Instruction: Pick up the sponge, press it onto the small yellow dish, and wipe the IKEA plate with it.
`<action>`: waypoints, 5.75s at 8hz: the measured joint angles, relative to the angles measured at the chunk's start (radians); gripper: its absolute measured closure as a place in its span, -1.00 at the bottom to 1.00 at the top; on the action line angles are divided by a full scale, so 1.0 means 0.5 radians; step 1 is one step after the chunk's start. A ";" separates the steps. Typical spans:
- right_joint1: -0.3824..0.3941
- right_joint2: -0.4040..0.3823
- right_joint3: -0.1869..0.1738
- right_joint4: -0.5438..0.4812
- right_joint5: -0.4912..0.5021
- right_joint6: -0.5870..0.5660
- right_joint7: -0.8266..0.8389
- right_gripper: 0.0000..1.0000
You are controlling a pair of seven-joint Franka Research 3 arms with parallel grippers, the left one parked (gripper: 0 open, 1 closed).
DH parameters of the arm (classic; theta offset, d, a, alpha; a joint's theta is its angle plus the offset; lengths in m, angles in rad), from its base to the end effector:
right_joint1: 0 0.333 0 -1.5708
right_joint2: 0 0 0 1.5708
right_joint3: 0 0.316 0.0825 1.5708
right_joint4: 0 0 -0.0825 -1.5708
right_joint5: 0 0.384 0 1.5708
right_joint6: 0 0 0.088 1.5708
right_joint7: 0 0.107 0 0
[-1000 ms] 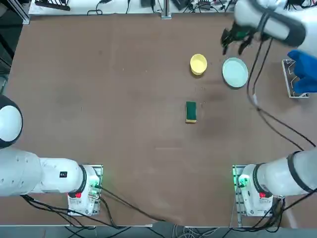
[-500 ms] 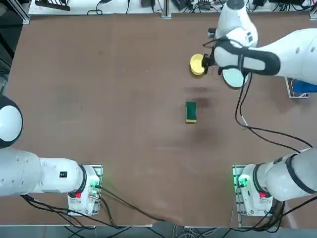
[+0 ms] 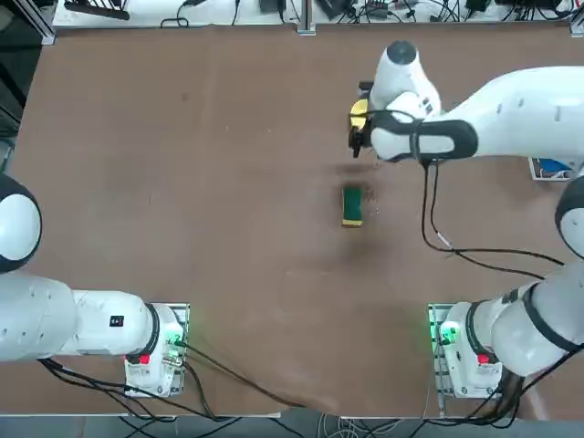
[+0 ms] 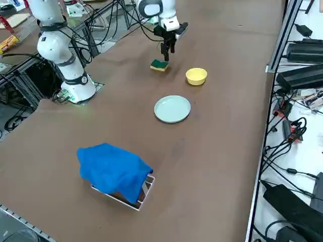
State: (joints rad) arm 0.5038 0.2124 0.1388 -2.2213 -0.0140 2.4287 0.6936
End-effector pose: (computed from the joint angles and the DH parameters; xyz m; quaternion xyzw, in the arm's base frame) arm 0.4382 0.3278 0.2801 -0.9997 0.0217 0.0073 0.0070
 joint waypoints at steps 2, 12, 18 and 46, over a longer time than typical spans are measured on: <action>0.093 0.086 0.000 -0.038 0.000 0.113 0.127 -1.00; 0.300 0.219 -0.001 -0.247 0.000 0.476 0.437 -1.00; 0.306 0.265 -0.011 -0.302 0.000 0.553 0.495 -1.00; -0.366 0.965 -0.071 1.587 0.222 -1.057 -0.692 0.57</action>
State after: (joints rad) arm 0.3210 0.6948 0.1031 -1.4280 0.0971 1.9001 0.3474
